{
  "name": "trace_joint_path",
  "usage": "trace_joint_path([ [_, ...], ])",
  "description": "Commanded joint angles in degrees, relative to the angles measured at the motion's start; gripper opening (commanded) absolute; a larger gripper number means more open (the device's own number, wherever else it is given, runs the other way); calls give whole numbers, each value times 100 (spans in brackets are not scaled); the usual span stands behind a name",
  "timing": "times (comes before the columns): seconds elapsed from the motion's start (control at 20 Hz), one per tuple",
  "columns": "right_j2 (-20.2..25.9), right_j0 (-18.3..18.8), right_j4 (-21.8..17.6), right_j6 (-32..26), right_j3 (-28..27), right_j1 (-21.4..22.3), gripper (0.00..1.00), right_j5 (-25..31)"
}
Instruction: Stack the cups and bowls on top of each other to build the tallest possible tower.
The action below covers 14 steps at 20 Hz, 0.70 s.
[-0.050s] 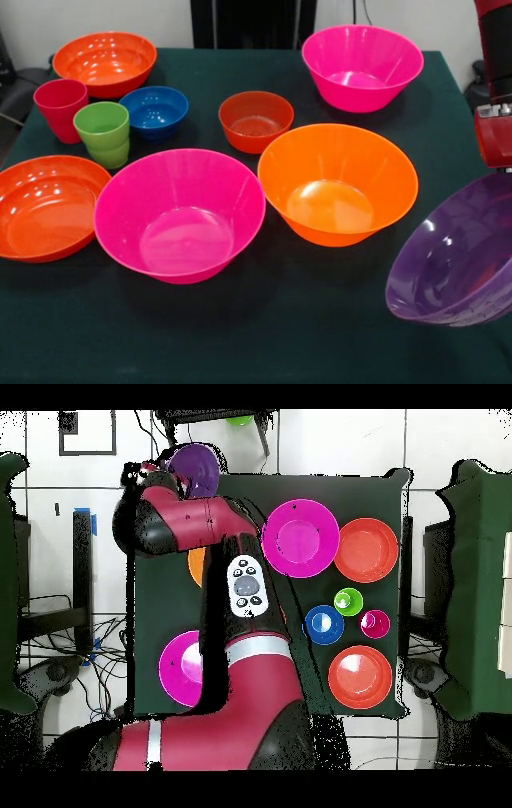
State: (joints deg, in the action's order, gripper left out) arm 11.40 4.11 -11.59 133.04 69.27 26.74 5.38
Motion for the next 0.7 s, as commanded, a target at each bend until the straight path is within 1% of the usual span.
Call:
trace_joint_path([
  [0.05, 667, 261, -652, -315, 171, 192, 0, -381],
  [0.15, 964, 475, -761, -473, 224, 150, 0, -254],
  [0.35, 1267, 657, -847, -400, 379, -46, 0, -224],
  [0.4, 1258, 643, -859, -348, 402, -69, 0, -239],
  [0.45, 1364, 685, -873, -355, 467, -121, 0, -194],
  [0.6, 1504, 727, -772, -263, 610, -203, 0, 18],
  [0.7, 1787, 884, -582, -276, 748, -329, 0, 367],
])
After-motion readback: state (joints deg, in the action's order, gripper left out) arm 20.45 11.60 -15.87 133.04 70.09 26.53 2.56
